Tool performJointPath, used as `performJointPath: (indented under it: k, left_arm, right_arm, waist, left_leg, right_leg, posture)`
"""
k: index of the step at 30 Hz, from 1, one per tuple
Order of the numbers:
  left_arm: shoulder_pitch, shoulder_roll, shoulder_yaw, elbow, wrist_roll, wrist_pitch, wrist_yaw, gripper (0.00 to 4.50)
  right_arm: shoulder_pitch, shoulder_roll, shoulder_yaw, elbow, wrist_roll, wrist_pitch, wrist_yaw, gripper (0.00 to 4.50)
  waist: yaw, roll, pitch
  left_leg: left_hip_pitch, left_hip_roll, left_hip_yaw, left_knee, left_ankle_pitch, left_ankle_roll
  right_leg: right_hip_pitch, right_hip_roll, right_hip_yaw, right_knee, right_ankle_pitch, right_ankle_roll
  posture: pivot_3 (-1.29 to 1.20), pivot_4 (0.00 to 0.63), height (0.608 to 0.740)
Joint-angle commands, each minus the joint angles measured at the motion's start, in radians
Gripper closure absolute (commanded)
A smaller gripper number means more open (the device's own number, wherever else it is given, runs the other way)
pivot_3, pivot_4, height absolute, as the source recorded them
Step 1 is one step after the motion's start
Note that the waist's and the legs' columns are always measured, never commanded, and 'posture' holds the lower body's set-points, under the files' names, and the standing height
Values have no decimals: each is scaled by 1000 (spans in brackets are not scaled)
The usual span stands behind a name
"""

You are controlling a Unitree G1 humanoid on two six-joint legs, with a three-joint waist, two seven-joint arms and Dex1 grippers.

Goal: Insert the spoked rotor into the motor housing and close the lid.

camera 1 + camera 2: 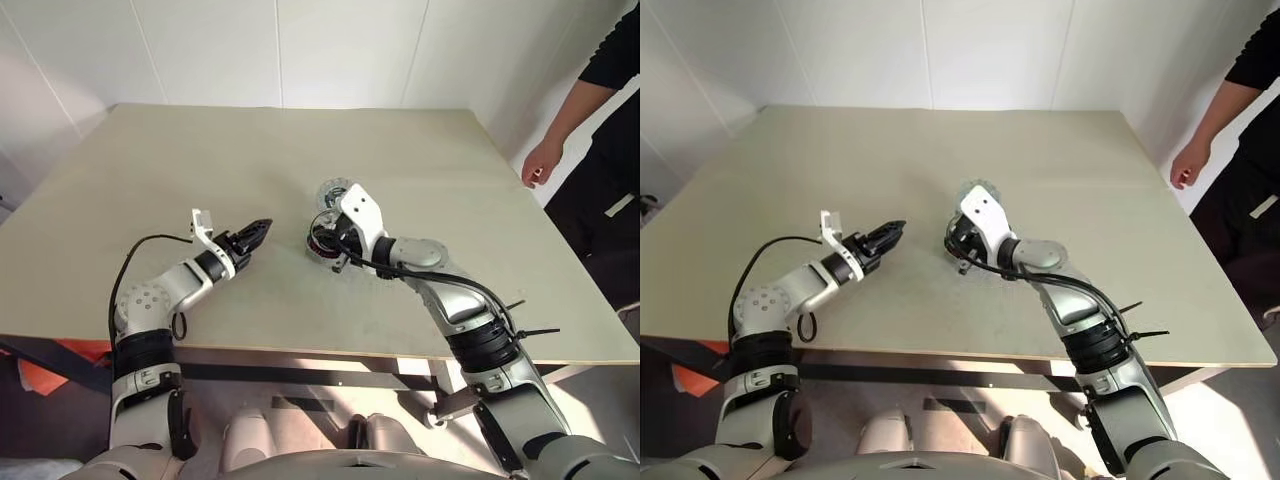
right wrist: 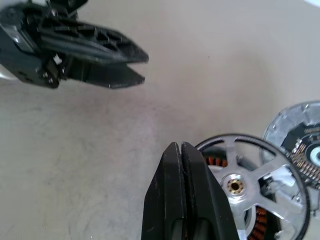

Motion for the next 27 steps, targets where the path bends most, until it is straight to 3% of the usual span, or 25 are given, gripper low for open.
performJointPath:
  k: [1,17,27]
  left_arm:
    - [-13,1,-11,-3,2,-21,-23,2460]
    - [1,-6,-25,-22,6,-28,-26,2460]
    - [13,-2,-25,-25,9,-31,-21,2460]
  right_arm:
    - [-37,-3,-29,-49,21,10,6,4500]
    - [-160,15,-65,400,-57,-228,-33,4500]
    - [-103,25,-55,257,-59,-207,-20,4500]
  waist:
    - [1,0,0]
    - [0,0,0]
    - [1,0,0]
  left_leg:
    - [0,0,0,0,0,0]
    - [0,0,0,1,0,-1]
    - [0,0,0,1,0,0]
  right_leg:
    - [0,0,0,0,0,0]
    - [0,0,0,1,0,0]
    - [0,0,0,1,0,0]
  posture:
    - [0,0,740]
    - [0,0,740]
    - [0,0,740]
